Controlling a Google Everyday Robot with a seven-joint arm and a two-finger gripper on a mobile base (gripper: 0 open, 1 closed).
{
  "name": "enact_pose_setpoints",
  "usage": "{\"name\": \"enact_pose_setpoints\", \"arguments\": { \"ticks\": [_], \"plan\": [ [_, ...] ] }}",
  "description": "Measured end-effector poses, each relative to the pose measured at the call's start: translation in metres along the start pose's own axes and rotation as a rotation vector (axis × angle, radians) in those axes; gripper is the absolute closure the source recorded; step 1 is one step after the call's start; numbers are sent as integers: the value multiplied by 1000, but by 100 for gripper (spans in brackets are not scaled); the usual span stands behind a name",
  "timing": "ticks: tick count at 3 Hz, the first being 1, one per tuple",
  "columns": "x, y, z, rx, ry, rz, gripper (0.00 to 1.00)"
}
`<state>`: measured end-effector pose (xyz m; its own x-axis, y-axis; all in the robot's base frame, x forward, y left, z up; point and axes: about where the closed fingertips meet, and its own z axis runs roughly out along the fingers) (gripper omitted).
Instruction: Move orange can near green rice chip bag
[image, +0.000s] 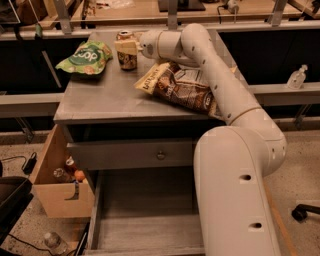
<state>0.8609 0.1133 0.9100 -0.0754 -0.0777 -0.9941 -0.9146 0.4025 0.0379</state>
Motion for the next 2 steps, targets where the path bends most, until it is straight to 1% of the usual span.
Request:
{"name": "enact_pose_setpoints", "arguments": {
  "ticks": [2],
  "plan": [
    [0,5,5,-10,3,-2,28]
  ]
}}
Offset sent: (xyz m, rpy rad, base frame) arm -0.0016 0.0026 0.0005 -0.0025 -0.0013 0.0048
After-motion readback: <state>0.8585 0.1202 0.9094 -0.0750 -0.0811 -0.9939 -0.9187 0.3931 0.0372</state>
